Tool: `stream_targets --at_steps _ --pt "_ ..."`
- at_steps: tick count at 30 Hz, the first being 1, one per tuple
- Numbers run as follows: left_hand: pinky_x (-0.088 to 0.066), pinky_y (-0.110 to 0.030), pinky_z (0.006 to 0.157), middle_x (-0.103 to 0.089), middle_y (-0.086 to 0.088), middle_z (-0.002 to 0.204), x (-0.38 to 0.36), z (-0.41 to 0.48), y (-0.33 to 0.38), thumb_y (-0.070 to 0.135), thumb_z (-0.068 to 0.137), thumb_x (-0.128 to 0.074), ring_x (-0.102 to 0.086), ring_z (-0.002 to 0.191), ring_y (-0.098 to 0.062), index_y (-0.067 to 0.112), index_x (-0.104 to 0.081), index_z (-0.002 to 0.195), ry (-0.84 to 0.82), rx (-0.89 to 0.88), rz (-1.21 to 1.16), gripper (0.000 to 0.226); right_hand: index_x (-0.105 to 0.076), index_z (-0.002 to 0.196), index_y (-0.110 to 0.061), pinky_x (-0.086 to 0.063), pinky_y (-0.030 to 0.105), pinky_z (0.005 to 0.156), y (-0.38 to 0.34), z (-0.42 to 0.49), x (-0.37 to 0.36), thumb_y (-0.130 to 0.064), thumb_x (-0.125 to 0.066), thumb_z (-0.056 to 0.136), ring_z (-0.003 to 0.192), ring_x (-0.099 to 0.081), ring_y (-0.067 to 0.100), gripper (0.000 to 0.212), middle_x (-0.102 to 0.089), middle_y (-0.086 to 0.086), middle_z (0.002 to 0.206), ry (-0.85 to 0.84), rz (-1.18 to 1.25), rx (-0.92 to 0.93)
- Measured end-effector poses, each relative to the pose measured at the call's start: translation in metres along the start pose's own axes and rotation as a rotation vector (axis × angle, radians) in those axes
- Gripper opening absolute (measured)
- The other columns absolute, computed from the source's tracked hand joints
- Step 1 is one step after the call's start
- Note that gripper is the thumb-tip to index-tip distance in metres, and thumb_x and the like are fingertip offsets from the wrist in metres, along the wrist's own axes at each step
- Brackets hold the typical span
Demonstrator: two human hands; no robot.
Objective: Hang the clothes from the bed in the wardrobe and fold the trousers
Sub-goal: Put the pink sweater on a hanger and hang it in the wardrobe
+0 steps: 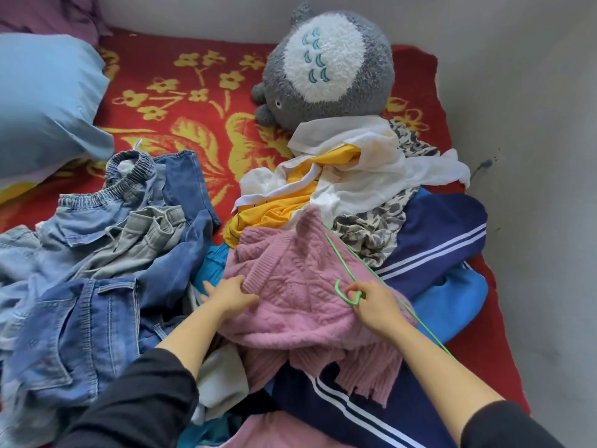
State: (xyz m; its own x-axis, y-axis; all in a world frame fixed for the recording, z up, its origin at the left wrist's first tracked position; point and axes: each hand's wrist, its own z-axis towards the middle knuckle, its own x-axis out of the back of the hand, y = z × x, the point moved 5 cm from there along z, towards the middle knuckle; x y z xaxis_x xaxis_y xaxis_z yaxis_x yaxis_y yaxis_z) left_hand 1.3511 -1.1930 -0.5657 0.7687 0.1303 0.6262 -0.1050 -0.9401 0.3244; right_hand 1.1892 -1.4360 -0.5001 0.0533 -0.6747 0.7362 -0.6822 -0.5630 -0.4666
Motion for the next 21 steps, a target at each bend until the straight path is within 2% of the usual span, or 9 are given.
stream_targets --at_steps 2,4,6,8,12,15,17,19,21 --pt "-0.044 -0.033 0.084 -0.066 0.004 0.088 -0.001 -0.016 0.007 0.039 0.078 -0.067 -0.062 0.099 -0.022 0.029 -0.055 0.079 0.099 -0.145 -0.113 0.016 -0.073 0.094 -0.019 -0.044 0.031 0.077 -0.004 -0.001 0.003 -0.015 -0.054 0.09 0.097 -0.062 0.027 0.019 -0.071 0.006 0.099 0.017 0.039 -0.015" --pt "-0.04 -0.023 0.059 -0.056 0.012 0.062 -0.001 -0.042 0.021 0.039 0.074 -0.07 -0.056 0.068 -0.006 0.027 -0.049 0.068 0.179 -0.27 -0.209 0.024 -0.068 0.08 -0.024 -0.039 0.029 0.067 -0.01 -0.004 0.005 -0.021 -0.057 0.091 0.079 -0.057 0.022 0.016 -0.064 -0.002 0.076 0.032 0.095 -0.028" --pt "-0.04 -0.017 0.054 -0.054 0.014 0.059 -0.005 -0.065 0.035 0.035 0.067 -0.073 -0.048 0.057 0.001 0.026 -0.052 0.07 0.121 -0.334 -0.418 0.023 -0.064 0.073 -0.026 -0.034 0.029 0.059 -0.02 -0.007 0.006 -0.029 -0.059 0.092 0.065 -0.046 0.017 0.02 -0.05 -0.009 0.059 0.046 0.154 -0.03" --pt "-0.047 -0.016 0.056 -0.061 0.01 0.071 -0.013 -0.081 0.045 0.022 0.066 -0.079 -0.054 0.061 0.0 0.026 -0.058 0.082 -0.003 -0.336 -0.662 0.027 -0.065 0.071 -0.022 -0.033 0.028 0.055 -0.03 -0.012 0.004 -0.035 -0.062 0.091 0.056 -0.041 0.01 0.025 -0.046 -0.009 0.054 0.044 0.242 -0.015" --pt "-0.054 -0.027 0.059 -0.064 -0.008 0.083 -0.028 -0.101 0.059 -0.005 0.073 -0.076 -0.064 0.07 -0.017 0.01 -0.046 0.105 -0.198 -0.129 -1.139 0.046 -0.067 0.067 -0.023 -0.034 0.015 0.05 -0.045 -0.029 -0.007 -0.037 -0.065 0.089 0.047 -0.039 -0.003 0.027 -0.05 -0.01 0.053 -0.052 0.345 -0.004" --pt "-0.055 -0.03 0.068 -0.062 -0.016 0.099 -0.037 -0.113 0.075 -0.022 0.078 -0.051 -0.068 0.075 -0.021 0.004 -0.04 0.109 -0.31 -0.046 -1.385 0.042 -0.071 0.075 -0.021 -0.042 0.023 0.062 -0.044 -0.04 -0.014 -0.028 -0.067 0.09 0.062 -0.048 0.003 0.017 -0.061 -0.004 0.065 -0.081 0.477 -0.034" --pt "-0.056 -0.032 0.07 -0.059 -0.026 0.113 -0.046 -0.121 0.083 -0.024 0.076 -0.028 -0.071 0.086 -0.027 0.001 -0.04 0.108 -0.439 0.005 -1.588 0.043 -0.072 0.075 -0.014 -0.043 0.022 0.062 -0.04 -0.045 -0.014 -0.023 -0.069 0.089 0.062 -0.05 0.003 0.016 -0.063 -0.004 0.065 -0.095 0.549 -0.065" --pt "-0.056 -0.034 0.074 -0.058 -0.028 0.118 -0.054 -0.125 0.085 -0.023 0.072 -0.021 -0.07 0.094 -0.031 0.005 -0.04 0.106 -0.533 0.029 -1.662 0.048 -0.065 0.07 -0.008 -0.037 0.026 0.059 -0.033 -0.048 -0.01 -0.007 -0.065 0.088 0.061 -0.044 0.01 0.018 -0.053 0.003 0.063 -0.09 0.51 -0.078" --pt "-0.056 -0.036 0.077 -0.061 -0.025 0.114 -0.053 -0.123 0.082 -0.02 0.078 -0.029 -0.07 0.094 -0.031 0.007 -0.04 0.112 -0.47 0.021 -1.532 0.045 -0.053 0.062 -0.009 -0.029 0.028 0.054 -0.029 -0.054 -0.005 0.003 -0.057 0.086 0.058 -0.036 0.013 0.028 -0.042 0.004 0.06 -0.069 0.437 -0.071"
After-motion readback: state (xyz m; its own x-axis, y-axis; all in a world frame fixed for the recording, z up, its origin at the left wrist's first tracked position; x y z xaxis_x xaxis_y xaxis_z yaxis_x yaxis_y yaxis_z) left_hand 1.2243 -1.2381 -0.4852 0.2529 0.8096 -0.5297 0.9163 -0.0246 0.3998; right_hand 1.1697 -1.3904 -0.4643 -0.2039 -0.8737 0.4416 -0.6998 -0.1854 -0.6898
